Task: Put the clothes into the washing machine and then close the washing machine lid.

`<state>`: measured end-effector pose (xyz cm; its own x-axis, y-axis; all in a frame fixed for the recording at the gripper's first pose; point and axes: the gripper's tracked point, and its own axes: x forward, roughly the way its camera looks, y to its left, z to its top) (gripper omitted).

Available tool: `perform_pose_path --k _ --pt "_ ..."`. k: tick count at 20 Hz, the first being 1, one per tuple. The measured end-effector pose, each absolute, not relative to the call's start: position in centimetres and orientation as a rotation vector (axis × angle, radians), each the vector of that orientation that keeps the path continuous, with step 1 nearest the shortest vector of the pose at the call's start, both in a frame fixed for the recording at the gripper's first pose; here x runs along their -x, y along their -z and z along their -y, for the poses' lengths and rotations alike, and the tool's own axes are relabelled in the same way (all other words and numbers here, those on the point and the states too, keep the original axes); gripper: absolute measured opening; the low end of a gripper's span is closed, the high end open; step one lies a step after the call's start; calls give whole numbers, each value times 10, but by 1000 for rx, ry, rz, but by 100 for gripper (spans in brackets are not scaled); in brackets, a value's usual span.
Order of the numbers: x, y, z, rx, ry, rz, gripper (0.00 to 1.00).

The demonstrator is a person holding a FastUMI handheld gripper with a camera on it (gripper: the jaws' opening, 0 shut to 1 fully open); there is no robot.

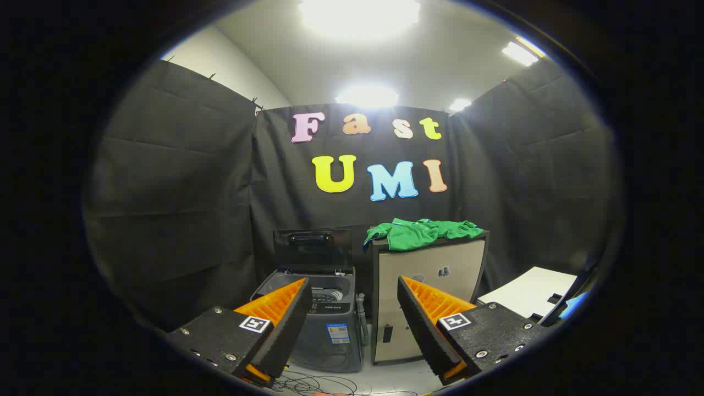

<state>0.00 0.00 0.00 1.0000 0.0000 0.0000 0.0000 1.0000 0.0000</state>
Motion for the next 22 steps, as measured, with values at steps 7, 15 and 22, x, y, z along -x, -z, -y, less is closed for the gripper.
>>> perform_pose_path --k 7,15,22 --pt "1 -2 -1 -1 -1 2 96" --pt "2 -5 -4 3 -6 7 96" --pt "3 -5 -12 -4 -21 4 96"
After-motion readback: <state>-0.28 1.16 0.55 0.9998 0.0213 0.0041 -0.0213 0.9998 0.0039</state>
